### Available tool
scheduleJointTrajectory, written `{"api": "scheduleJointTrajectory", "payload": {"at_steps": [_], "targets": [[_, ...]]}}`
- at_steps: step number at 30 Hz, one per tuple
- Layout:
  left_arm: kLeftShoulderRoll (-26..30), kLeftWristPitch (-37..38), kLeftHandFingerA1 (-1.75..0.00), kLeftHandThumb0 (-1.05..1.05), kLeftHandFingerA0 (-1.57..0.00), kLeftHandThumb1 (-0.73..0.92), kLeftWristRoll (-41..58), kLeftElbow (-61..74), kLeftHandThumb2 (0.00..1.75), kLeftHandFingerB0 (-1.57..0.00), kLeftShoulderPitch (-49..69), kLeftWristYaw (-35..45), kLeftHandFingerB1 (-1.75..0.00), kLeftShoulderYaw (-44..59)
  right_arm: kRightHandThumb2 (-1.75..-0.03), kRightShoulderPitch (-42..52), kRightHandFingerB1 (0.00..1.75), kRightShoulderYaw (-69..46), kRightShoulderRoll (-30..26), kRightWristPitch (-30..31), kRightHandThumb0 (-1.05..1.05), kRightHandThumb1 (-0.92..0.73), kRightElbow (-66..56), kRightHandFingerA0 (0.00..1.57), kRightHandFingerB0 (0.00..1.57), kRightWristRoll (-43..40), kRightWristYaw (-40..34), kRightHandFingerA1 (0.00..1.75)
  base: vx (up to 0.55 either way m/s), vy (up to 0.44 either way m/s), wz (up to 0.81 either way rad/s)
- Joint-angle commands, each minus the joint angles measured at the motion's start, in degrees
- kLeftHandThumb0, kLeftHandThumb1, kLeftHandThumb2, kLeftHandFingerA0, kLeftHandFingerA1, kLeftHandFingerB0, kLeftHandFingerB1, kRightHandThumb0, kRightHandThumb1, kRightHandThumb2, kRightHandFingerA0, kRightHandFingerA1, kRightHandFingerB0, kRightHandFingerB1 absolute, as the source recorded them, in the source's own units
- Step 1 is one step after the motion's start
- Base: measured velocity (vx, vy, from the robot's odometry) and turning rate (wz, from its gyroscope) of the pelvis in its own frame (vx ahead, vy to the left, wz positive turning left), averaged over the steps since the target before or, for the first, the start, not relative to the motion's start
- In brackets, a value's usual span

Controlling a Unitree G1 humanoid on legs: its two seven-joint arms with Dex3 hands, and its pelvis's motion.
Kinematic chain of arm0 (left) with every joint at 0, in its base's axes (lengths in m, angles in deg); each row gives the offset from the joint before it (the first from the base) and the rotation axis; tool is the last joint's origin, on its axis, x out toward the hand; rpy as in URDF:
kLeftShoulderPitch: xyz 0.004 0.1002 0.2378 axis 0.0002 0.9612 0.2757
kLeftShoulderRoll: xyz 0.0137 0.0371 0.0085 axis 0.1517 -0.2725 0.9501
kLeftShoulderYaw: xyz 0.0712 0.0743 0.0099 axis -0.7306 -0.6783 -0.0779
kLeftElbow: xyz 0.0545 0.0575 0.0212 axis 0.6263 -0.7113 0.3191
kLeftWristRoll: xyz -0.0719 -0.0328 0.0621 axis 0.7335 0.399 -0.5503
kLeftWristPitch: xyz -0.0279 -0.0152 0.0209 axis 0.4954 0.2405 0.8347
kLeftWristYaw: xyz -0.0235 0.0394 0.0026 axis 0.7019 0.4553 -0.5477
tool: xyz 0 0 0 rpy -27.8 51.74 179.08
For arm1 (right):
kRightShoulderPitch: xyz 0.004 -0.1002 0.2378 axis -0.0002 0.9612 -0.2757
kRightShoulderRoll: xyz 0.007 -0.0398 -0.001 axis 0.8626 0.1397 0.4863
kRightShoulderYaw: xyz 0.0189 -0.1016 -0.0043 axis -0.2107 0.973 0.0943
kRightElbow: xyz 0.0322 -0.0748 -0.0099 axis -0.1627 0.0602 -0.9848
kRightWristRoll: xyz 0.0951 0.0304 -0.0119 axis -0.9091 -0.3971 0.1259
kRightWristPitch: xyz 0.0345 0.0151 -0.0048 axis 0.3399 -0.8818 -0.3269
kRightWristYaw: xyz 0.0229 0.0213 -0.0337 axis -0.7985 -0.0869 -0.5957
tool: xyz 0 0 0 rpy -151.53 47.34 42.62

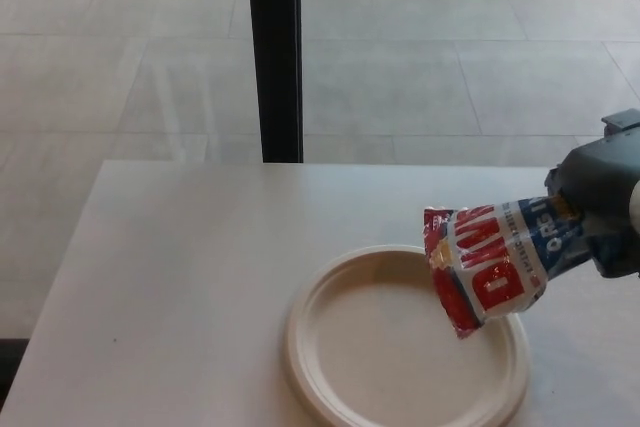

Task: The robot uses its right hand to pick up a bag of sunflower seeds kept in the middle of the desk and tilts it over a plate kept next to it to pour out a few seeds and then puts the bag of seeds back on the desk

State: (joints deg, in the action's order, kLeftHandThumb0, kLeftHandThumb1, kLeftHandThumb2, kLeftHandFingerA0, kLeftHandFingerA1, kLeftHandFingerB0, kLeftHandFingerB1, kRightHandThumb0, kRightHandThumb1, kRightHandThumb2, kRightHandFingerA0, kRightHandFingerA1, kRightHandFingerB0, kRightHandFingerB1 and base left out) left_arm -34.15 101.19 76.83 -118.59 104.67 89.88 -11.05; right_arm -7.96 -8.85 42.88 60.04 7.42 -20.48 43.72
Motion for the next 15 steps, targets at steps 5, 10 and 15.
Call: {"api": "scheduleJointTrajectory", "payload": {"at_steps": [5,10,15], "targets": [[0.89,-1.16,-0.74,-0.82,-0.39,0.84,0.99,-0.79,0.81,-0.26,-0.35,0.29,-0.59,0.53,-0.66,-2.68,0.65,1.19,-0.4,-1.43,-0.48,-0.84,0.94,0.88,0.71,6.08,3.65,1.3,0.0,0.0,0.0],[1.14,-0.99,-0.74,-0.86,-0.39,0.82,0.63,-0.5,0.81,-0.28,-0.52,-0.23,-0.6,0.29,-0.69,-4.49,0.67,2.28,0.8,-1.35,-0.47,-0.82,-0.09,0.85,0.69,8.3,6.55,1.46,0.0,0.0,0.0],[1.25,-0.39,-0.73,-0.84,-0.39,0.85,0.14,0.13,0.81,-0.29,-0.08,-0.22,-0.6,-0.24,-0.7,-6.39,0.69,5.43,2.88,-3.87,-0.52,-0.8,-1.3,0.93,0.68,12.51,6.8,1.5,0.0,0.0,0.0]]}}
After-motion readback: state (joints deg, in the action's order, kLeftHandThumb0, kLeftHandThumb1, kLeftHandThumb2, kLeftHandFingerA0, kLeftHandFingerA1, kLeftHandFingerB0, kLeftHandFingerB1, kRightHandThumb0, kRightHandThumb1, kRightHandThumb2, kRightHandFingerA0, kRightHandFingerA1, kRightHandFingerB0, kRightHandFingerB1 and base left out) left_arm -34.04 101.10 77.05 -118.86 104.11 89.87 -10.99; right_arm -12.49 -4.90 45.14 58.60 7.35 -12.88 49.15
